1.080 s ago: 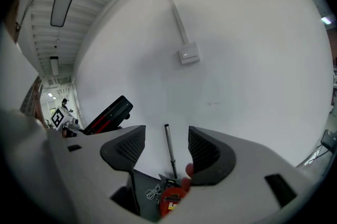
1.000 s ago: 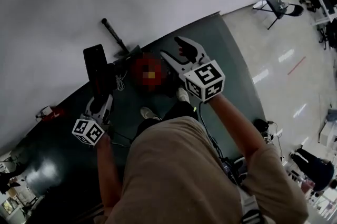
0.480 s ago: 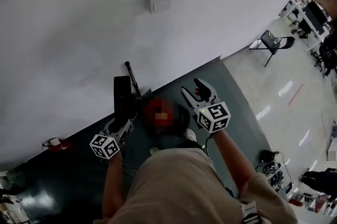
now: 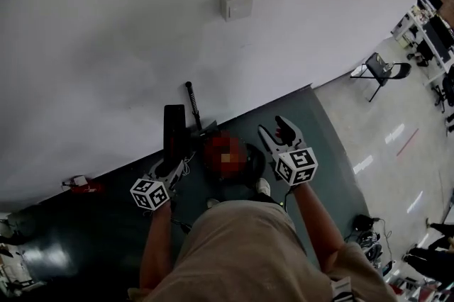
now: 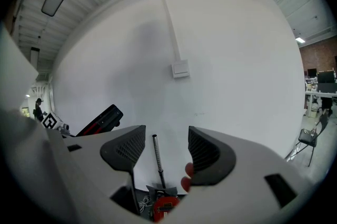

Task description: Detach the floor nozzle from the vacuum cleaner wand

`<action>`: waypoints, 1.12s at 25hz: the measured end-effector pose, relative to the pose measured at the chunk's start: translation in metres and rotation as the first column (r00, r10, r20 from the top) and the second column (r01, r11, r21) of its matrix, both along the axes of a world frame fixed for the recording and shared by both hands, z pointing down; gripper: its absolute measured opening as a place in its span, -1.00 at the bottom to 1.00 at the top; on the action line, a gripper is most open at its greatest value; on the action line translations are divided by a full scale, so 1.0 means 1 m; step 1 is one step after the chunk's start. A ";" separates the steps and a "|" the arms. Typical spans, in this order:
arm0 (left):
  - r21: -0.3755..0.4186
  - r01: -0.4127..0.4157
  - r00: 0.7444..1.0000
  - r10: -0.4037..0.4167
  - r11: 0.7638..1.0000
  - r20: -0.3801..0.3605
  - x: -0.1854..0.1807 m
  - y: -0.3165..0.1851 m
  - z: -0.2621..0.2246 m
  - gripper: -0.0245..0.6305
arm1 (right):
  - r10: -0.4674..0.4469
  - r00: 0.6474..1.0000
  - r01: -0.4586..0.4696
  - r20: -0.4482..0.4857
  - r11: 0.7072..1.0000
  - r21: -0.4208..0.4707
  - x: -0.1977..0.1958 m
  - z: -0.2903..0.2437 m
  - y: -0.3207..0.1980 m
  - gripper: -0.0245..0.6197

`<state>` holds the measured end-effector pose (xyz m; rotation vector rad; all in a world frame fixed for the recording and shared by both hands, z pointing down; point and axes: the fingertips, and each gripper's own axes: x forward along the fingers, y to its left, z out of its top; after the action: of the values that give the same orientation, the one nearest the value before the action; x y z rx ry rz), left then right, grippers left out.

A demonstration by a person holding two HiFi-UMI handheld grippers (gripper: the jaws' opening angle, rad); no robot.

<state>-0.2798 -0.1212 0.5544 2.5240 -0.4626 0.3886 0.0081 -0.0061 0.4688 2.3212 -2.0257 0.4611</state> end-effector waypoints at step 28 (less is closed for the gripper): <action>-0.076 0.194 0.973 -0.182 0.978 0.143 -0.012 0.070 0.078 -0.40 | -0.214 0.977 0.209 -0.011 0.964 -0.165 -0.021 0.099 0.017 -0.10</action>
<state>-0.2920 -0.0514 0.6325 2.3519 -0.7153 0.4977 -0.0132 0.0111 0.5683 1.9818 -2.1040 0.5546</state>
